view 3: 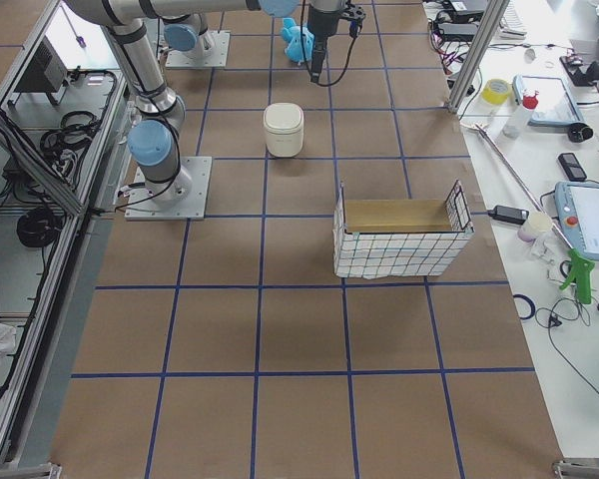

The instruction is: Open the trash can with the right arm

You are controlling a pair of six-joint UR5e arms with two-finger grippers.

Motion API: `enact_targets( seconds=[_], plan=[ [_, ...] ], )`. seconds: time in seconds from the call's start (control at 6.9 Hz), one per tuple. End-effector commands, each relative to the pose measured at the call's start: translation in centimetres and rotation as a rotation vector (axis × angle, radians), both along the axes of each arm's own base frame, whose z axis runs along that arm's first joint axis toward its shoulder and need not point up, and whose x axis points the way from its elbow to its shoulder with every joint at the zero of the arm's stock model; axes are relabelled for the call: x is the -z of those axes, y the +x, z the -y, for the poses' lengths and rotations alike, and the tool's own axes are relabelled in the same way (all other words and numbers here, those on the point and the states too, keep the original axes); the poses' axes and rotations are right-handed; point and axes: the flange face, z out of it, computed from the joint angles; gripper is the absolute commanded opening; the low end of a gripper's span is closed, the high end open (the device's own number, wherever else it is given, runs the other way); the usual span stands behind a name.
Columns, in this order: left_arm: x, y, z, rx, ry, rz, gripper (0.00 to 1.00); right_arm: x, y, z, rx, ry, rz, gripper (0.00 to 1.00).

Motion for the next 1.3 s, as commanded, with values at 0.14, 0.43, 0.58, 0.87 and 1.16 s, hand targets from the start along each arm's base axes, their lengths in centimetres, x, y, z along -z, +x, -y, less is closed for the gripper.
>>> enact_targets(
  seconds=[0.14, 0.43, 0.58, 0.87, 1.16],
  plan=[
    [0.0, 0.0, 0.0, 0.000, 0.000, 0.000, 1.00, 0.7, 0.2, -0.3, -0.002, 0.014, 0.005, 0.95],
    [0.0, 0.0, 0.0, 0.000, 0.000, 0.000, 1.00, 1.2, 0.2, -0.5, -0.001, 0.023, 0.006, 0.80],
    [0.0, 0.0, 0.0, 0.000, 0.000, 0.000, 1.00, 1.2, 0.3, -0.5, 0.001, 0.023, 0.006, 0.73],
    [0.0, 0.0, 0.0, 0.000, 0.000, 0.000, 1.00, 2.6, 0.3, -0.8, 0.018, 0.052, 0.008, 0.40],
    [0.0, 0.0, 0.0, 0.000, 0.000, 0.000, 1.00, 4.1, 0.6, -1.1, 0.014, 0.080, 0.010, 0.20]
  ],
)
